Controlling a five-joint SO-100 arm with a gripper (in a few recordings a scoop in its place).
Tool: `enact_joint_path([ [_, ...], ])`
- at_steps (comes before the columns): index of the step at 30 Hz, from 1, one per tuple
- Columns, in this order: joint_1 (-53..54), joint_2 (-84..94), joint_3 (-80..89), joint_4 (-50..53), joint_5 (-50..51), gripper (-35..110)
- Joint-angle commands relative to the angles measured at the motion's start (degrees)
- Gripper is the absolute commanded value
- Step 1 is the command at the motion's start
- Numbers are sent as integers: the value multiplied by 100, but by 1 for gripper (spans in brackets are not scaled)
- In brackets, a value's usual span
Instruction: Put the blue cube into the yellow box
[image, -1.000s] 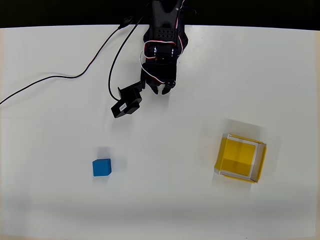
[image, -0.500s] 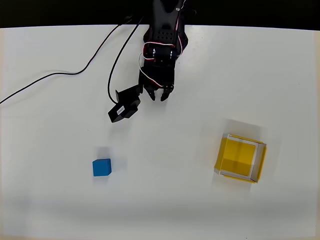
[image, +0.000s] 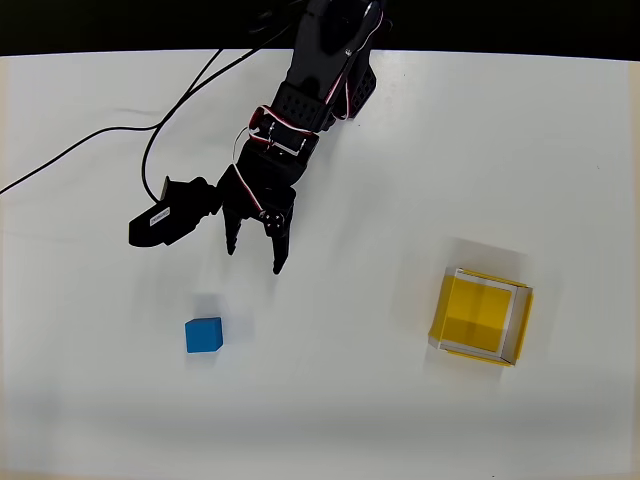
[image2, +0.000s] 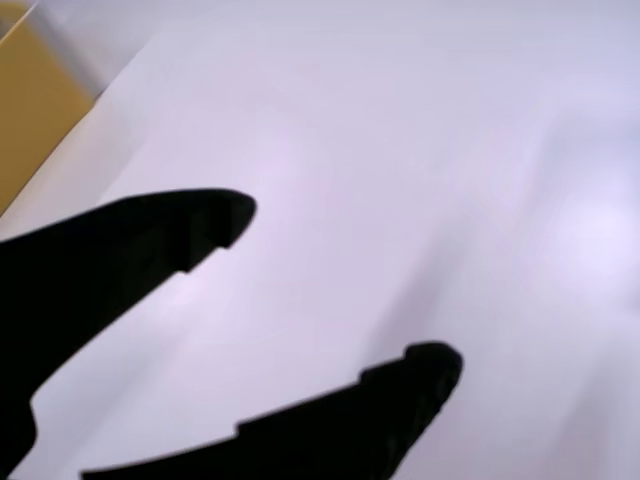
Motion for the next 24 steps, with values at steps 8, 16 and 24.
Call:
enact_joint_path([
  [8,791,-2355,-1705,-2391,-369,46],
  [16,782,-4069,-2461,-3762,-378,47],
  [24,624,-5361,-3463,-4122,-396,47],
])
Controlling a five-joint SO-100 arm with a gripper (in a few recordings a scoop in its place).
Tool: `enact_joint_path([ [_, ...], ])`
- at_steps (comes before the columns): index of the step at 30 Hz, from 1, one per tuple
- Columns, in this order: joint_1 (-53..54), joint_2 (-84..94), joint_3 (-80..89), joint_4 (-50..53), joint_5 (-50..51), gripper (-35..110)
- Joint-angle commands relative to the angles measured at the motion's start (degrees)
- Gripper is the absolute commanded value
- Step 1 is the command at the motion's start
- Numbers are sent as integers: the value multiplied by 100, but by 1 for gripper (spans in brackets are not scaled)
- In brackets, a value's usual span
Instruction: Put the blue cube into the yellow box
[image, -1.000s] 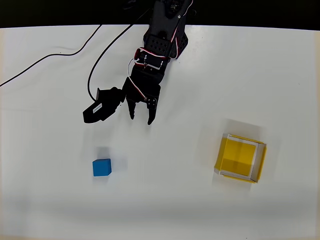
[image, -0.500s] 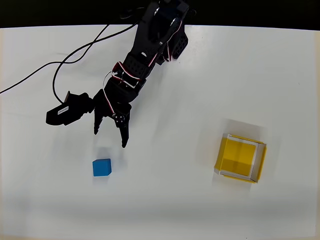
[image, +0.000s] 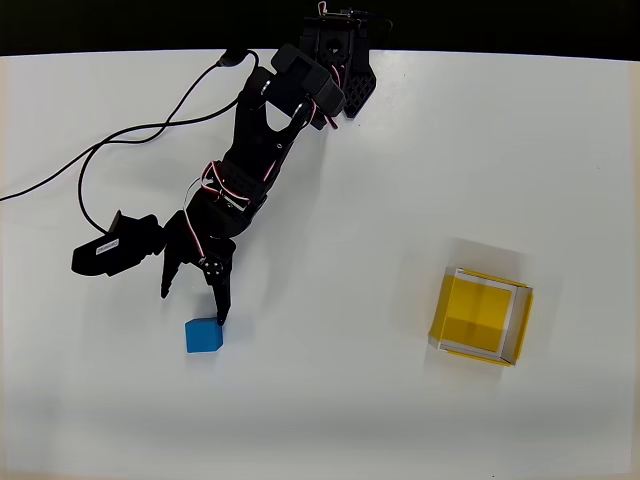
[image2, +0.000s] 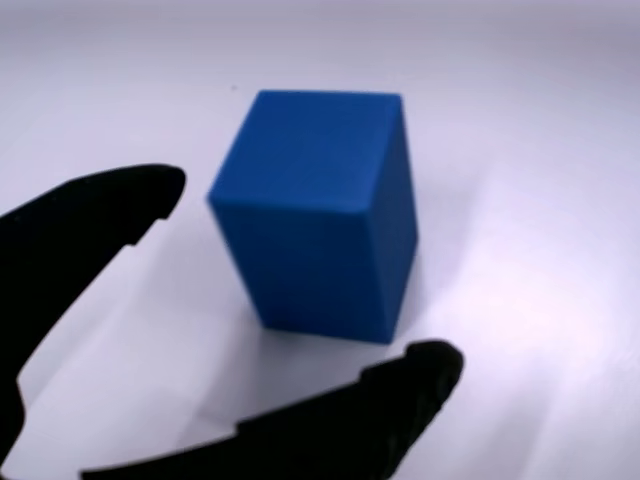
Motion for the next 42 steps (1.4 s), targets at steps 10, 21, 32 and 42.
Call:
enact_joint_path([
  [10,-343,-1239,-1995,-729,-123,47],
  [21,-448,-1775,-2417,-580,-105,34],
  [32,-466,-1767,-2355,-316,-167,15],
  [42,-1195,439,-1318,193,211,16],
])
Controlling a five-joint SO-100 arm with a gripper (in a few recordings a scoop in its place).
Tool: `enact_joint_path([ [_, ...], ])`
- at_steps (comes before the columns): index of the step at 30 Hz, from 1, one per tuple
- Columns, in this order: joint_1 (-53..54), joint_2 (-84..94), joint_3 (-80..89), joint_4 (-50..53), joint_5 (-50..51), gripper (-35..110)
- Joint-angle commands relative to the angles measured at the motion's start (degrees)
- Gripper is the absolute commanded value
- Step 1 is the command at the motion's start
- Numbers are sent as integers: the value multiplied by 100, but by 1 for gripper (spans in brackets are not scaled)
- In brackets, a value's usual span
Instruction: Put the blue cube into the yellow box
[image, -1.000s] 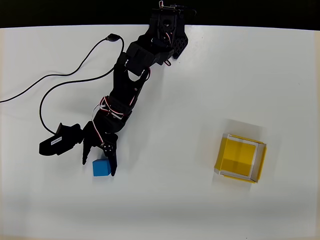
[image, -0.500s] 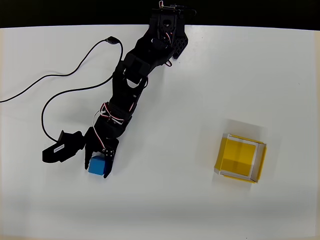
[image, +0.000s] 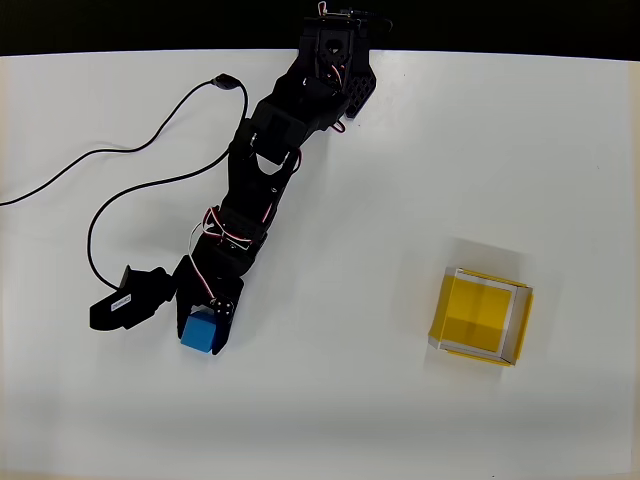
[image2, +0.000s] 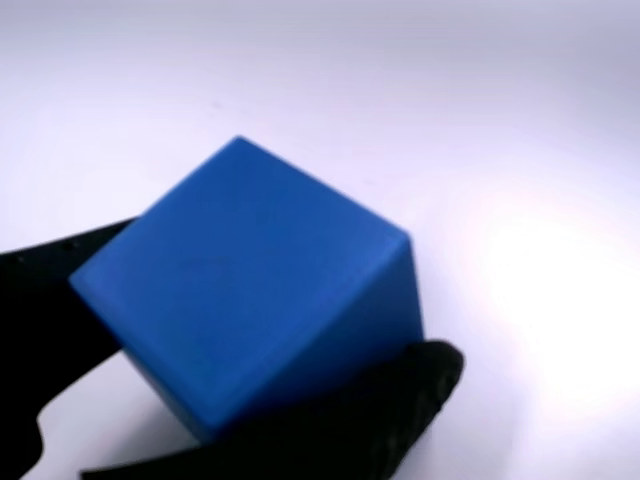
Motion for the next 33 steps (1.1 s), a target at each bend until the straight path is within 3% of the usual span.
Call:
enact_joint_path([
  [1,-527,2162,396,-35,79,16],
  [10,-2294,4658,1890,-114,-132,17],
  [17,-3735,5572,2276,-246,-536,17],
  [25,-5045,5651,2136,-422,-791,17],
  [33,-5379,4377,1318,-694,-606,17],
])
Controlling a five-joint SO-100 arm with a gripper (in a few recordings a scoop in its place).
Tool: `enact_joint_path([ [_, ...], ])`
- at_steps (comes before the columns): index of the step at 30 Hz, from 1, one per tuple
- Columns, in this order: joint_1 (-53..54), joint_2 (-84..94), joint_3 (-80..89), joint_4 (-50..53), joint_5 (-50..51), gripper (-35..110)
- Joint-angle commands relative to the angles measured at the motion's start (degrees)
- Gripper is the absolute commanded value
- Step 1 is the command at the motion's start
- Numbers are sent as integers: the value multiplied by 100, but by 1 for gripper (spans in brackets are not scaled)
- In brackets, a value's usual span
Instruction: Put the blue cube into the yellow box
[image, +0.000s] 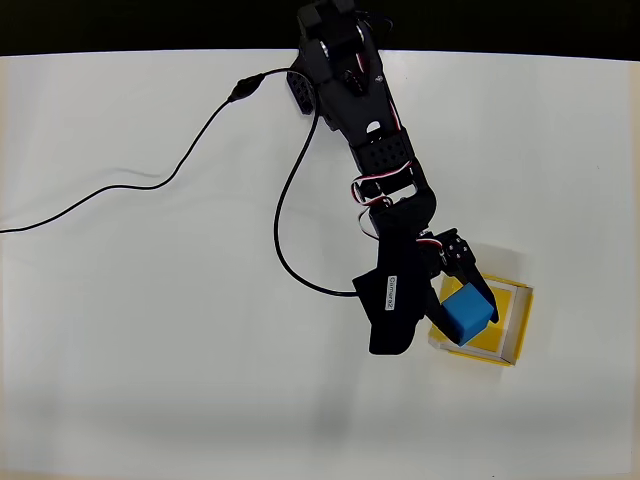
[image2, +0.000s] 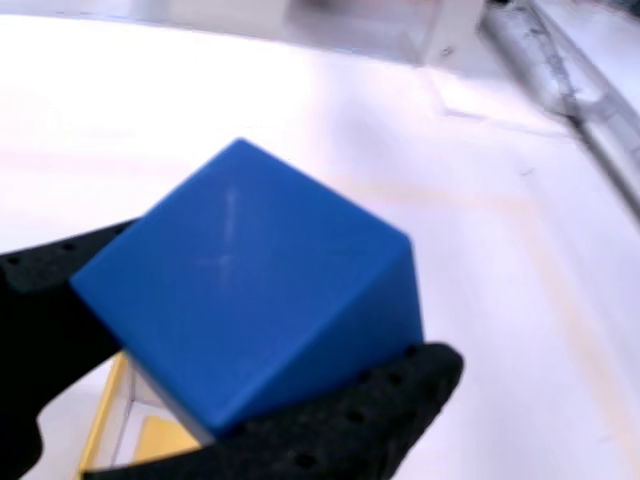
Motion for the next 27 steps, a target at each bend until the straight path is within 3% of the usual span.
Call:
enact_joint_path([
  [1,-88,-193,-1037,-334,105,17],
  [12,88,-1371,-2048,316,844,17],
  [27,-193,-2092,-2136,826,1283,16],
])
